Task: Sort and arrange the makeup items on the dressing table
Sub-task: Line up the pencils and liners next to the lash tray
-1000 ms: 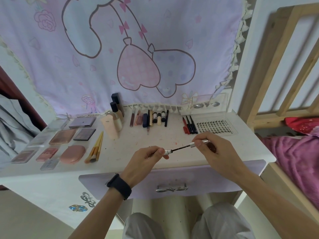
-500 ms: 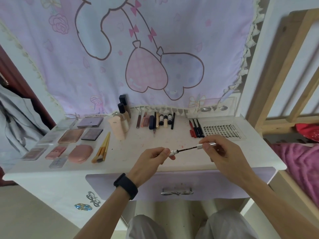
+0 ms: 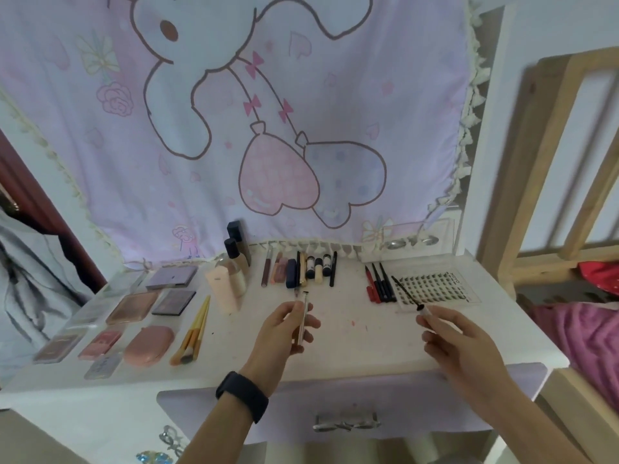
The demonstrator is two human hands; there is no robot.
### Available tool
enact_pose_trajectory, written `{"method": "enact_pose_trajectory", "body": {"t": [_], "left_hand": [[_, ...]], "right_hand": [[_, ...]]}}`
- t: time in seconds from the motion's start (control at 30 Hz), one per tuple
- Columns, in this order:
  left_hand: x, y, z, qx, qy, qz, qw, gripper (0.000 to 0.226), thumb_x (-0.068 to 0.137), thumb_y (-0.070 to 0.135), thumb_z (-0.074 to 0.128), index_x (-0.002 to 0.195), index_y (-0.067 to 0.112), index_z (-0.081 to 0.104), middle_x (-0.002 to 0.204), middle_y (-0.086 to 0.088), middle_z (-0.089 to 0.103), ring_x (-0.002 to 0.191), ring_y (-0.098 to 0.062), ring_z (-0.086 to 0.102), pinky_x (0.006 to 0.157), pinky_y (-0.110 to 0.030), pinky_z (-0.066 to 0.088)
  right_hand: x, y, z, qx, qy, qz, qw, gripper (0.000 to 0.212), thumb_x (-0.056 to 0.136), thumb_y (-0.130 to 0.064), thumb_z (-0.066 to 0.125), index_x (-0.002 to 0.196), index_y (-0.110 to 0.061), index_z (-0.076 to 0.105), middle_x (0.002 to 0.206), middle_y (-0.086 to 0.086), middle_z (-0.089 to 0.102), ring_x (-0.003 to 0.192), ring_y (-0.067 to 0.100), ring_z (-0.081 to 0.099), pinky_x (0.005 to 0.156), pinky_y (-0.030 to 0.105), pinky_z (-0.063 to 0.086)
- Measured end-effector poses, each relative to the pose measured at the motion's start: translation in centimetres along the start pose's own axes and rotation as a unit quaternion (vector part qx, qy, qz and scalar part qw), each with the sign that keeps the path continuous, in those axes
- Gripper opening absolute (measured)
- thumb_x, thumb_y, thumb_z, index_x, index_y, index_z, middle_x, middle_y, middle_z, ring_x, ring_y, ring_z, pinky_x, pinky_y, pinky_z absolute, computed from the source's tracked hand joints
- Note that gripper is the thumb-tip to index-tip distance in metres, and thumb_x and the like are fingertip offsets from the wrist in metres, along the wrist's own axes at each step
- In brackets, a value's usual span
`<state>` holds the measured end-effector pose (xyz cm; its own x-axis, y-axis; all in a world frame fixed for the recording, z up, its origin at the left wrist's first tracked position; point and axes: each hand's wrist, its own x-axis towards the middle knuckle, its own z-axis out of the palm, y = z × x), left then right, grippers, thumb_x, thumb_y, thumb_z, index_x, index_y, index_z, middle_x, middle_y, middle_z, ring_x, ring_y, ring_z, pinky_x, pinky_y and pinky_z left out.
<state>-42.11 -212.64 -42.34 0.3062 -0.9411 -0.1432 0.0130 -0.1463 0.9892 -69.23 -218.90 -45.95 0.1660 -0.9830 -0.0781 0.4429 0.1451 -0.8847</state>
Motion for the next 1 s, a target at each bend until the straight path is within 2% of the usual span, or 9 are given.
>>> {"method": "enact_pose_trajectory", "body": {"t": [0.1, 0.2, 0.33, 0.43, 0.57, 0.7, 0.77, 0.9, 1.0], "left_hand": [[2.1, 0.8, 1.3, -0.016, 0.013, -0.035, 0.999, 0.021, 0.105, 0.027, 0.047, 0.112, 0.014, 0.062, 0.096, -0.001, 0.077, 0.078, -0.017, 0.068, 0.067, -0.028, 0.053], [4.7, 1.6, 3.3, -0.024, 0.011, -0.056, 0.998, 0.012, 0.102, 0.012, 0.053, 0.112, 0.009, 0.059, 0.104, -0.011, 0.073, 0.080, -0.023, 0.070, 0.068, -0.030, 0.058], [8.5, 1.9, 6.2, 0.090, 0.008, -0.069, 0.994, 0.022, 0.097, 0.013, 0.063, 0.117, 0.006, 0.057, 0.106, -0.012, 0.066, 0.080, -0.021, 0.068, 0.069, -0.028, 0.060], [10.7, 2.1, 8.0, 0.165, 0.011, -0.069, 0.984, 0.013, 0.093, 0.018, 0.068, 0.102, 0.013, 0.061, 0.094, -0.005, 0.067, 0.071, -0.016, 0.068, 0.062, -0.023, 0.059], [12.8, 1.7, 9.2, 0.274, 0.027, -0.068, 0.959, 0.016, 0.088, 0.024, 0.071, 0.076, 0.016, 0.065, 0.096, -0.012, 0.075, 0.092, -0.025, 0.072, 0.089, -0.039, 0.058], [13.7, 1.4, 9.8, 0.289, 0.033, -0.076, 0.954, 0.020, 0.086, 0.029, 0.074, 0.082, 0.010, 0.070, 0.095, -0.012, 0.076, 0.084, -0.023, 0.070, 0.087, -0.036, 0.057], [14.0, 1.1, 9.9, 0.293, 0.037, -0.075, 0.952, 0.024, 0.084, 0.030, 0.077, 0.087, 0.006, 0.073, 0.091, -0.010, 0.077, 0.088, -0.024, 0.072, 0.087, -0.036, 0.058], [14.5, 0.6, 9.9, 0.286, 0.038, -0.064, 0.955, 0.019, 0.083, 0.034, 0.078, 0.079, 0.017, 0.071, 0.083, -0.003, 0.077, 0.087, -0.019, 0.073, 0.085, -0.033, 0.058], [14.8, 0.2, 10.1, 0.259, 0.024, -0.062, 0.964, 0.014, 0.084, 0.029, 0.078, 0.081, 0.018, 0.070, 0.081, -0.003, 0.075, 0.082, -0.020, 0.074, 0.086, -0.037, 0.060]], "right_hand": [[1.0, 0.4, -1.1, 0.006, 0.023, -0.011, 1.000, 0.013, 0.084, -0.005, 0.069, 0.097, -0.007, 0.070, 0.096, 0.017, 0.074, 0.068, 0.019, 0.068, 0.061, 0.024, 0.059], [2.1, 0.4, -1.7, -0.121, 0.048, -0.082, 0.988, 0.021, 0.099, -0.003, 0.056, 0.107, -0.016, 0.071, 0.096, 0.007, 0.076, 0.074, 0.021, 0.071, 0.066, 0.023, 0.060], [3.8, 0.7, -1.6, -0.207, 0.056, -0.136, 0.967, 0.030, 0.103, -0.004, 0.048, 0.106, -0.024, 0.071, 0.095, -0.007, 0.076, 0.080, 0.020, 0.073, 0.070, 0.020, 0.059], [4.4, 1.5, -1.8, -0.201, 0.068, -0.145, 0.966, 0.028, 0.106, -0.010, 0.043, 0.111, -0.022, 0.067, 0.094, -0.005, 0.075, 0.077, 0.023, 0.074, 0.068, 0.024, 0.061], [4.4, 1.9, -1.9, -0.219, 0.072, -0.164, 0.959, 0.028, 0.106, -0.016, 0.042, 0.109, -0.031, 0.065, 0.094, -0.007, 0.073, 0.071, 0.021, 0.072, 0.063, 0.025, 0.060], [3.9, 1.9, -1.8, -0.238, 0.081, -0.184, 0.950, 0.028, 0.106, -0.016, 0.044, 0.110, -0.034, 0.065, 0.094, -0.011, 0.072, 0.067, 0.018, 0.069, 0.060, 0.026, 0.060], [3.8, 1.9, -1.9, -0.247, 0.085, -0.189, 0.947, 0.028, 0.105, -0.016, 0.044, 0.110, -0.035, 0.064, 0.094, -0.014, 0.072, 0.067, 0.017, 0.069, 0.059, 0.026, 0.060], [3.6, 1.8, -1.8, -0.266, 0.086, -0.197, 0.940, 0.027, 0.105, -0.015, 0.045, 0.110, -0.035, 0.063, 0.093, -0.017, 0.071, 0.066, 0.015, 0.069, 0.060, 0.023, 0.058], [3.5, 1.8, -1.8, -0.273, 0.084, -0.197, 0.938, 0.025, 0.105, -0.015, 0.046, 0.111, -0.032, 0.063, 0.094, -0.018, 0.071, 0.066, 0.013, 0.069, 0.061, 0.022, 0.057]]}}
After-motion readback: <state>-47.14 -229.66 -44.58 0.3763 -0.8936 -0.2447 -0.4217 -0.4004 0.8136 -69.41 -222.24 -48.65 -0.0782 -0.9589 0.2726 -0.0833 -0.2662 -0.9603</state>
